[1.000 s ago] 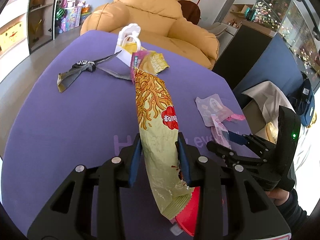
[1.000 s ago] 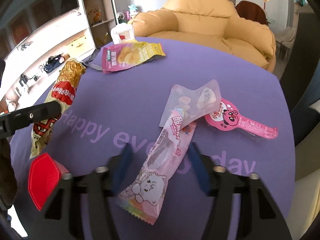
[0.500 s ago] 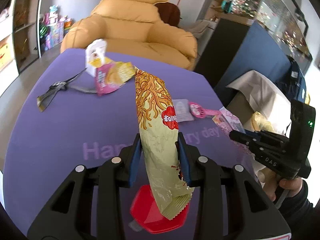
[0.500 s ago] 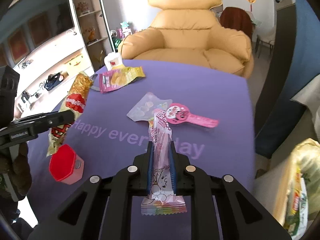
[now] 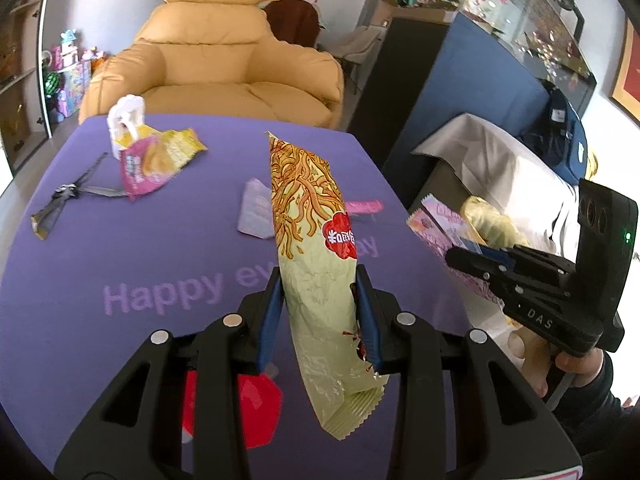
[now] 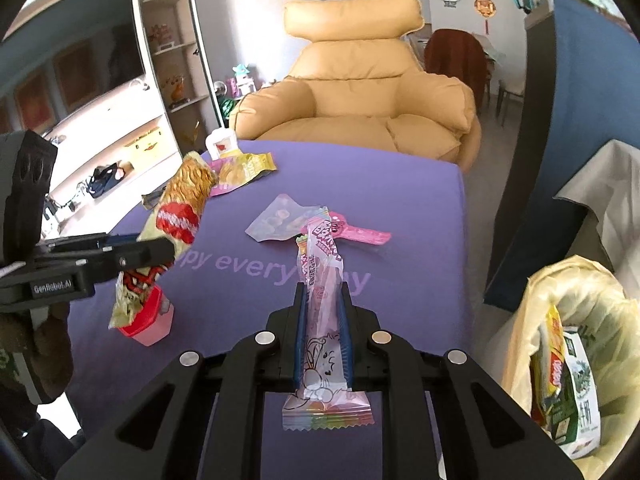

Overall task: Collect trash
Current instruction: 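Carry the chip bag and pink wrapper over the bin with both grippers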

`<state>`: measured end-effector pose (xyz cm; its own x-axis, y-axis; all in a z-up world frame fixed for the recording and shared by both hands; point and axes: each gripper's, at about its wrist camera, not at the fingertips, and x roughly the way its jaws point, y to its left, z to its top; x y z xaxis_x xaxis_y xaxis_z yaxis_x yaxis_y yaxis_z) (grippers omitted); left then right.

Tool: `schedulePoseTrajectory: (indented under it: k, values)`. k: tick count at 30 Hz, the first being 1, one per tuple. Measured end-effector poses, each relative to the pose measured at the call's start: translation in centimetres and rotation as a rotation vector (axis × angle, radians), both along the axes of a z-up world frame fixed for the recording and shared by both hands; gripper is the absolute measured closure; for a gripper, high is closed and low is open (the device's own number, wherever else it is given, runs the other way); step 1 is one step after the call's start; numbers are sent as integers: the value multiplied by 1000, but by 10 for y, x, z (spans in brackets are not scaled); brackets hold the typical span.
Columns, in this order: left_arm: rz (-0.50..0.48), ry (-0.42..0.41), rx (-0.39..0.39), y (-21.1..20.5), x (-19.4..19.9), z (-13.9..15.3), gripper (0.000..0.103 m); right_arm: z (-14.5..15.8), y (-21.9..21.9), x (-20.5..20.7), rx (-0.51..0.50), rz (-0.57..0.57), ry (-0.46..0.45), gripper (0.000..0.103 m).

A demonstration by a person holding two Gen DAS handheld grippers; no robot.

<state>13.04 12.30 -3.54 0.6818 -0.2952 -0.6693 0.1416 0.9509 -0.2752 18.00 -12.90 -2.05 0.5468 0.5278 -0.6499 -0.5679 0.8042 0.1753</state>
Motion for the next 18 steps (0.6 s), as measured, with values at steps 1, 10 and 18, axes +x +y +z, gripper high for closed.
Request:
schedulePoseTrajectory:
  k: [1,10,18]
  values:
    - [-9,5,3,-4,0,-1,70,0,-3,-1,3,-7,-1,88]
    - [-72,25,31,-37,3,-6,70,3,-28,-6,22,-55,-24,88]
    - [-133,21,35,-68,13,0,70,12,-59,-9,39,-113,-53,88]
